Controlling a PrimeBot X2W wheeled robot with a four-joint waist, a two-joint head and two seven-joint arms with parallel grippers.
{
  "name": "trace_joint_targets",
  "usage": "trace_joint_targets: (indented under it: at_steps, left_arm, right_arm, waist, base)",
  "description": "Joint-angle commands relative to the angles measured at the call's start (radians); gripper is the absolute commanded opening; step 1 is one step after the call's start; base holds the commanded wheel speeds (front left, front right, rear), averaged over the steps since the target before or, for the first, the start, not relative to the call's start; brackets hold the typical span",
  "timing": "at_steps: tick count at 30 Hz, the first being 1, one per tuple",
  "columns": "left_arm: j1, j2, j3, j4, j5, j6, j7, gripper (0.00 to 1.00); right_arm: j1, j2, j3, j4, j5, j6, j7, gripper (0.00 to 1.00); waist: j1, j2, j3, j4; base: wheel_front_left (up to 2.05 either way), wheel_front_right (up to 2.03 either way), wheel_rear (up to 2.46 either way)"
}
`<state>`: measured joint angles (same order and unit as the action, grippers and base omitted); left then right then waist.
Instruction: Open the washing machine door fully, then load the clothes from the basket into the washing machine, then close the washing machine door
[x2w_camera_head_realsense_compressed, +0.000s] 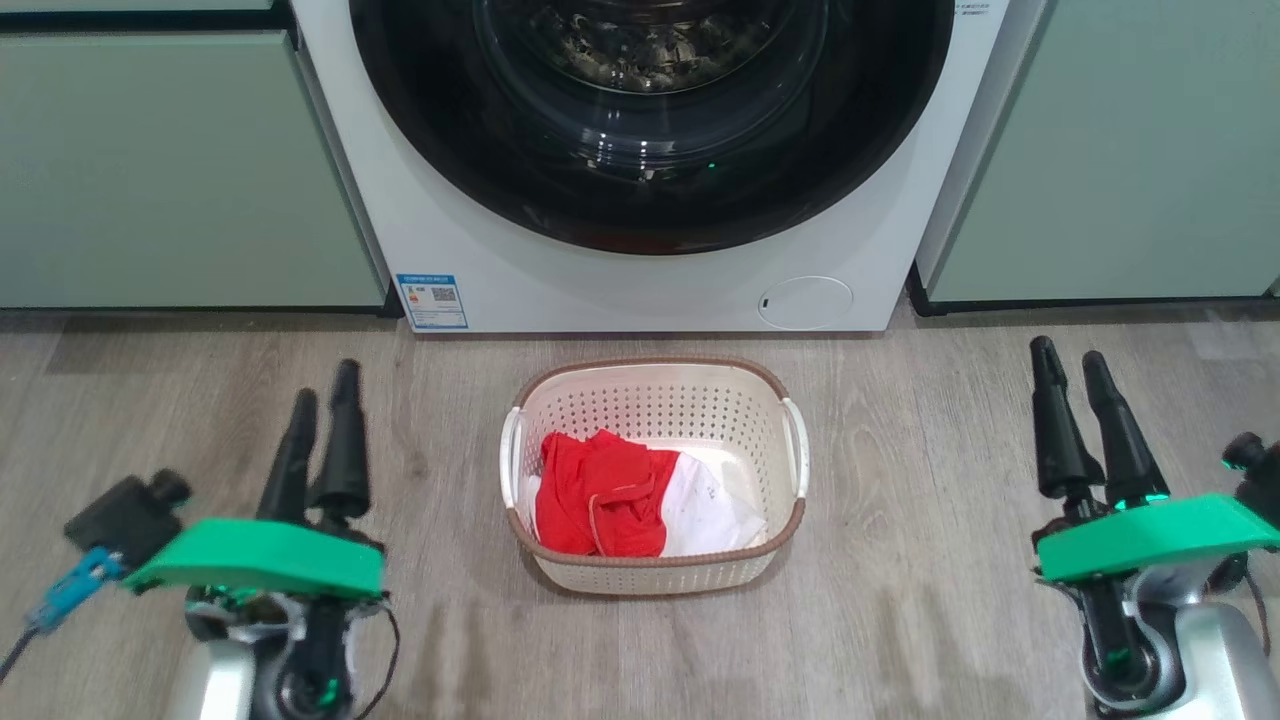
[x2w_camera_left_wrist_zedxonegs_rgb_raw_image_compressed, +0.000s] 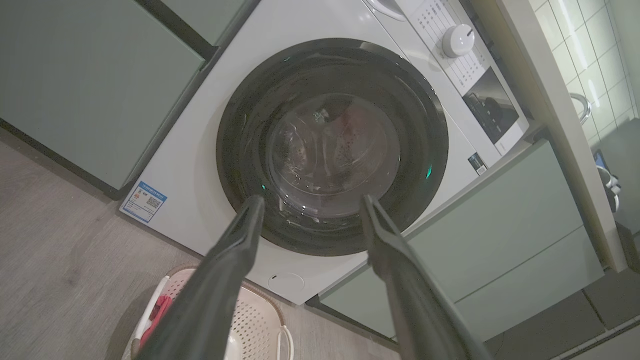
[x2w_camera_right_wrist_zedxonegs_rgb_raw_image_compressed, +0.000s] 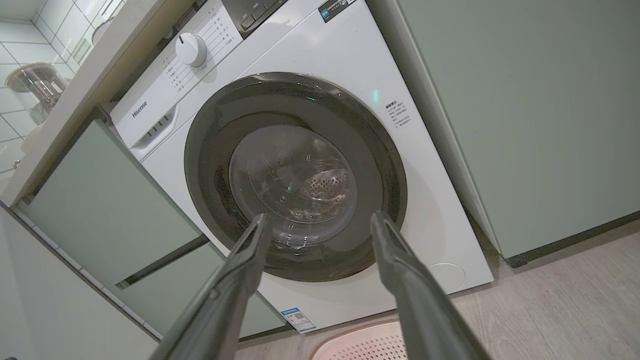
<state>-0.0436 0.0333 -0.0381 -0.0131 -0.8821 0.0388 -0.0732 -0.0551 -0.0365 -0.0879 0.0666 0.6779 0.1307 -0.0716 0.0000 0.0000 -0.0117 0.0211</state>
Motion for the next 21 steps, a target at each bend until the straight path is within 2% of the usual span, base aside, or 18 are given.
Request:
trace_joint_targets:
  at_steps: [1,13,21]
  left_arm:
    - [-0.061,0.01,-0.004,-0.051,0.054,0.001,-0.017,1.0]
    - [-0.058,0.022,-0.12,-0.029,0.289,0.048,-0.049,1.0]
    - [-0.075,0.054,-0.208,-0.01,0.403,0.134,-0.072,1.0]
  right_arm:
    - [-0.055,-0.02,0.023,-0.053,-0.05,0.0,-0.017,1.0]
    - [-0.032,-0.012,0.02,-0.003,-0.173,0.0,-0.05,1.0]
    - [-0.033,-0.009,0.022,0.031,-0.236,0.0,-0.073,1.0]
  waist:
    - [0.0,0.0,0.0,0.001]
    - [0.0,0.0,-0.014,0.003]
    - [0.0,0.0,-0.021,0.0]
  base:
    - [0.0,0.0,0.0]
    - [0.0,0.0,0.0]
    - [0.0,0.0,0.0]
